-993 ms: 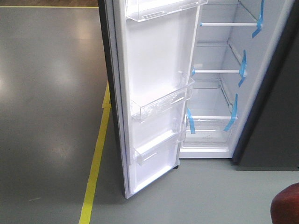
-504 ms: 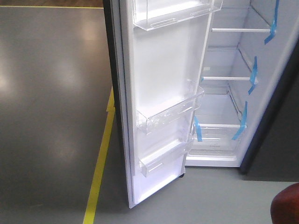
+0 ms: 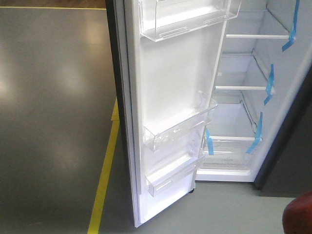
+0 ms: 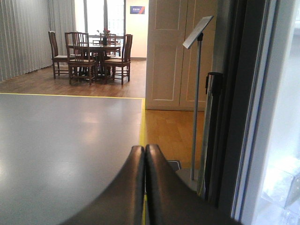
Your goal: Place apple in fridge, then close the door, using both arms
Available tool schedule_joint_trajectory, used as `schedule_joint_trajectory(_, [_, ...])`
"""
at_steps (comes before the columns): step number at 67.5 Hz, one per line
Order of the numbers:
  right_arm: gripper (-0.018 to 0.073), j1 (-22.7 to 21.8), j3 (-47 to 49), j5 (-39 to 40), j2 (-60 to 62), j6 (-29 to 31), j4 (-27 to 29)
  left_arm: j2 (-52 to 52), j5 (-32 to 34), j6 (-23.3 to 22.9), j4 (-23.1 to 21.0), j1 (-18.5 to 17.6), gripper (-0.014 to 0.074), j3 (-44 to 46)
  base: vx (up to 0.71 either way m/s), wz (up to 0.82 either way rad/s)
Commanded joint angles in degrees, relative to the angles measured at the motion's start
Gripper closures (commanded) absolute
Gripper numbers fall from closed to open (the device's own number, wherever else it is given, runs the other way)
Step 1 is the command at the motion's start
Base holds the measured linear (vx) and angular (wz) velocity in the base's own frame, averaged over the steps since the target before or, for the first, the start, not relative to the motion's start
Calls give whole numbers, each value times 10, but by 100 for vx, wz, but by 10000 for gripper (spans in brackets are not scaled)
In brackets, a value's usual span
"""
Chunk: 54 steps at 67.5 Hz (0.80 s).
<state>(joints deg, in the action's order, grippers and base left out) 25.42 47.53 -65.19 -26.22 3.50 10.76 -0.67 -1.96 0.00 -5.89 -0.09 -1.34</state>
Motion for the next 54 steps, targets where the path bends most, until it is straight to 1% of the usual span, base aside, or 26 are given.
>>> schedule_joint_trajectory(1, [363, -1, 14, 37, -5, 5, 7, -9, 43, -8, -1, 1, 602, -14, 9, 0])
schedule_joint_trajectory(54, [363, -1, 14, 37, -5, 5, 7, -9, 43, -8, -1, 1, 602, -14, 8, -2])
